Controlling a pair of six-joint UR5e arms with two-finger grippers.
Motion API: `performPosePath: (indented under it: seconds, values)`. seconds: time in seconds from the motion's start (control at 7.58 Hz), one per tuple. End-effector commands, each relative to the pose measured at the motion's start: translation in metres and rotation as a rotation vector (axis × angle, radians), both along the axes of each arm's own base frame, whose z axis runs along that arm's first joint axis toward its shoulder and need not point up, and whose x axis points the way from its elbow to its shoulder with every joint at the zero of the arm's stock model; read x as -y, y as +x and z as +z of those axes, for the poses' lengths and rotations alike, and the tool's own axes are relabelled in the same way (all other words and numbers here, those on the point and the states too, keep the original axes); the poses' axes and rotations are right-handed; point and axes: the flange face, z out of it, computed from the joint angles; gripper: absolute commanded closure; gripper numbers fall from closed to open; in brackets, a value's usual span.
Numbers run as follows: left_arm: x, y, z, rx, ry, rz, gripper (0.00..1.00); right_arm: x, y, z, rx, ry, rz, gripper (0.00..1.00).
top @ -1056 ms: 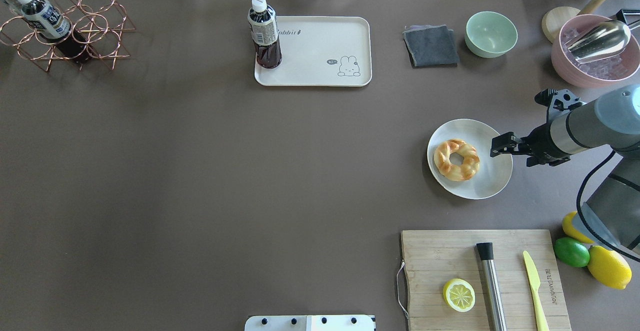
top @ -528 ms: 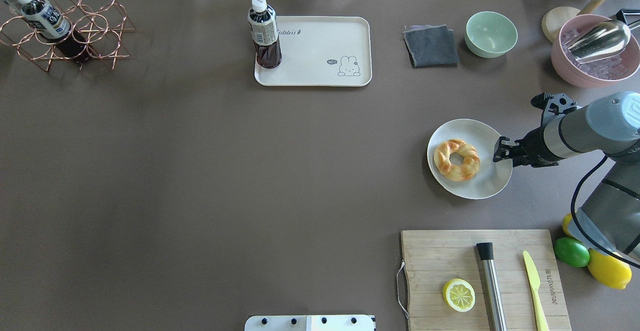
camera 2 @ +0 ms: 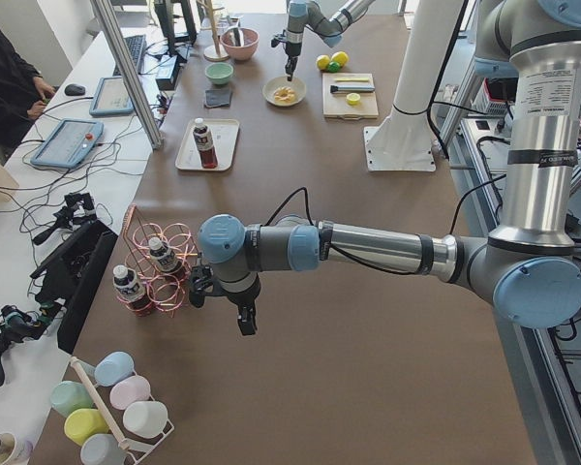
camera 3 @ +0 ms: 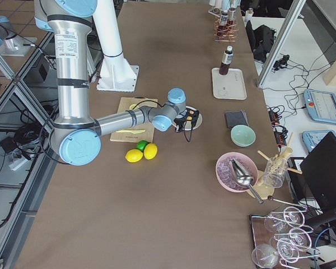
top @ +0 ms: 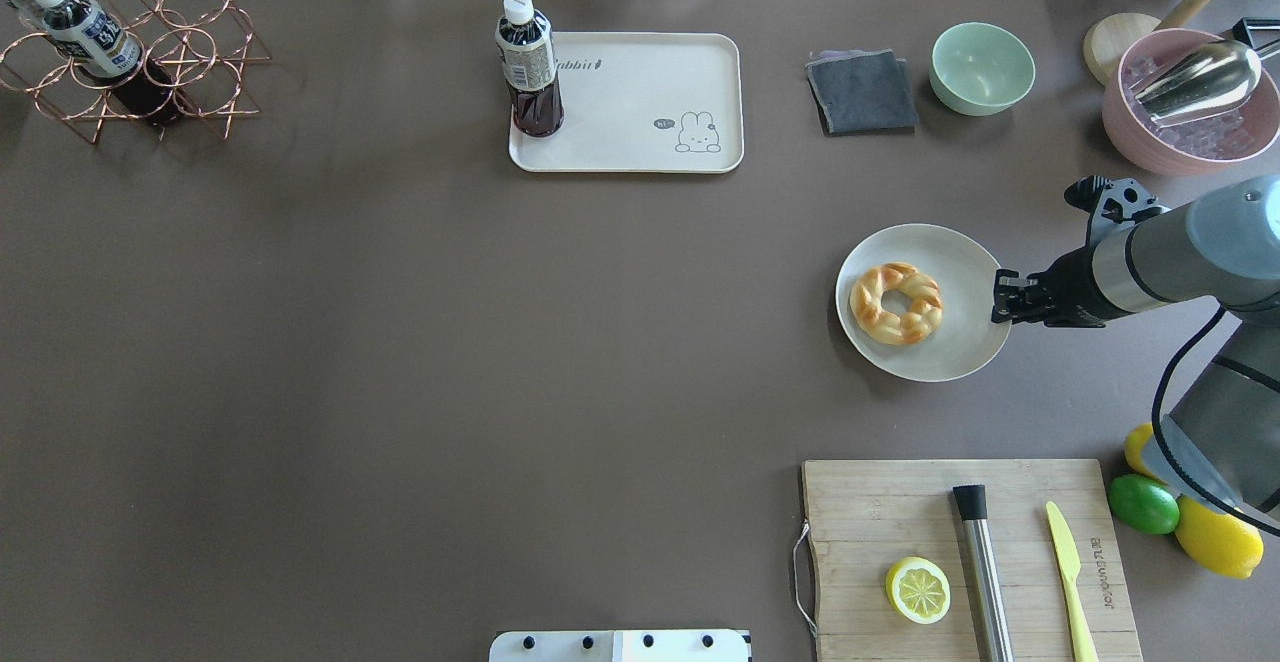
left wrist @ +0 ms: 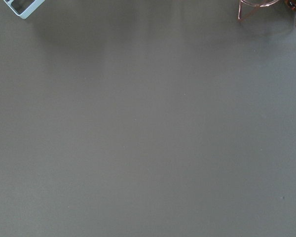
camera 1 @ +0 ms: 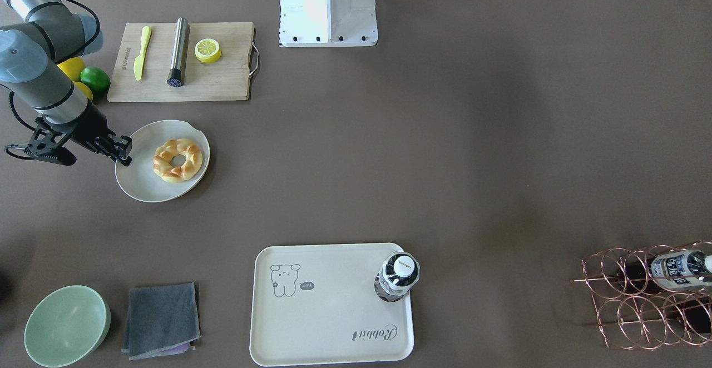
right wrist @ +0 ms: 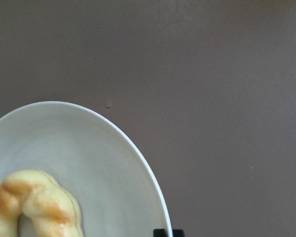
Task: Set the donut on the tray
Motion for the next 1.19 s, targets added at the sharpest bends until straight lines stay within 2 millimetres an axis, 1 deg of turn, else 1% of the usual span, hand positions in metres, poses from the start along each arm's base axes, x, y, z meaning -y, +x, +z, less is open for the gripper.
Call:
performPosePath:
  seconds: [0.0,0.13,0.26,0.4,0.53,0.66,0.79,0.92,1.06]
  values:
    - [-0.001,0.0,0.001,0.0,-0.003,0.0,0.02,0.01,0.035,-0.027,0.079,-0.013,0.009,1.0]
    - [-0.003,0.0,0.003,0.0,-0.006,0.0,0.02,0.018,0.054,-0.031,0.113,-0.034,0.013,1.0]
    - [-0.004,0.0,0.004,0.0,-0.009,0.0,0.02,0.025,0.068,-0.034,0.129,-0.039,0.029,1.0]
    - [-0.005,0.0,0.005,0.0,-0.009,0.0,0.02,0.032,0.076,-0.041,0.14,-0.024,0.044,1.0]
    - [-0.005,0.0,0.005,0.0,-0.008,0.001,0.02,0.041,0.077,-0.055,0.183,-0.008,0.056,1.0]
    - [-0.005,0.0,0.006,0.0,-0.011,0.001,0.02,0.055,0.068,-0.08,0.228,-0.048,0.101,1.0]
    - [-0.005,0.0,0.005,0.0,-0.009,0.0,0.02,0.075,0.054,-0.106,0.269,-0.089,0.145,1.0]
    - [-0.004,0.0,0.004,0.0,-0.008,0.0,0.02,0.102,0.034,-0.128,0.294,-0.115,0.17,1.0]
    - [-0.004,0.0,0.004,0.0,-0.009,-0.001,0.02,0.134,0.001,-0.147,0.302,-0.149,0.189,1.0]
